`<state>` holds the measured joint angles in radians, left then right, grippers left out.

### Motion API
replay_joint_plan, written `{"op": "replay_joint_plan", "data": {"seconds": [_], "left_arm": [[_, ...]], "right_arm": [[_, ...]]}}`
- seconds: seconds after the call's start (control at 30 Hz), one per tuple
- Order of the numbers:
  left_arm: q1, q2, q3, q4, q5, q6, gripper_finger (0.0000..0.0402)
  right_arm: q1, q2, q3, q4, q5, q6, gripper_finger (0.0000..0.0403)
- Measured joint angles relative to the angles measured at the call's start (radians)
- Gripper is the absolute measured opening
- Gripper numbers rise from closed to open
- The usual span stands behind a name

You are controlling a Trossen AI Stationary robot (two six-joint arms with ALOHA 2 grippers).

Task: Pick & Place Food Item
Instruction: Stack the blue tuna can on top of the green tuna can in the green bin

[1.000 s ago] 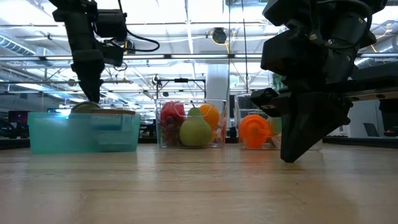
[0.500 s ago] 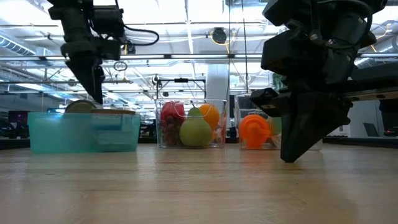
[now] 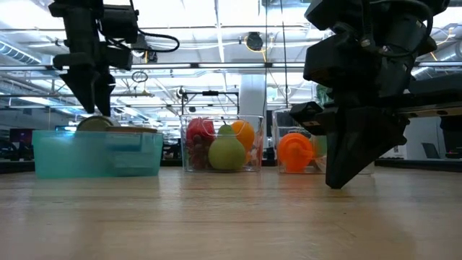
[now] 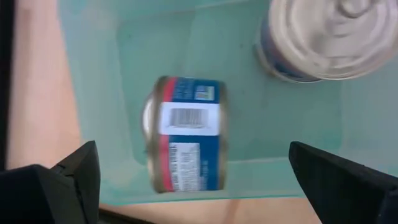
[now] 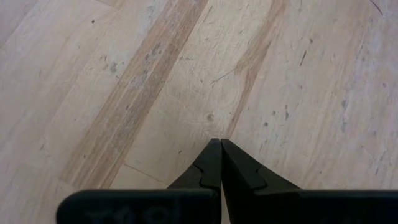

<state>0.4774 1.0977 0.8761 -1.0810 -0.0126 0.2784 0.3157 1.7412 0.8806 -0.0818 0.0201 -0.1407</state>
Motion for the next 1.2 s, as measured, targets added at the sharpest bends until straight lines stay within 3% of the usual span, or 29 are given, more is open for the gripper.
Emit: {"op": "replay_joint_plan", "data": {"seconds": [0.2, 0.47, 0.63, 0.9, 1.2], "left_arm": [[0.0, 0.04, 0.0, 0.002, -0.062, -0.018, 0.0395], [0.0, 0.117, 0.0, 0.012, -0.04, -0.009, 0.0378], [0.0, 0.142, 0.0, 0.017, -0.041, -0.011, 0.0284], [-0.012, 0.146, 0.001, 0.026, -0.047, -0.046, 0.0026], [-0.108, 0.056, 0.001, 0.028, -0.247, -0.148, 0.0004]], "right_arm": [[0.0, 0.0, 0.0, 0.001, 0.0, -0.002, 0.0], [0.0, 0.0, 0.0, 0.001, 0.0, 0.016, 0.0], [0.0, 0.0, 0.0, 0.002, 0.0, 0.016, 0.0], [0.0, 0.0, 0.0, 0.002, 0.0, 0.017, 0.0], [0.0, 0.0, 0.0, 0.002, 0.0, 0.017, 0.0]]}}
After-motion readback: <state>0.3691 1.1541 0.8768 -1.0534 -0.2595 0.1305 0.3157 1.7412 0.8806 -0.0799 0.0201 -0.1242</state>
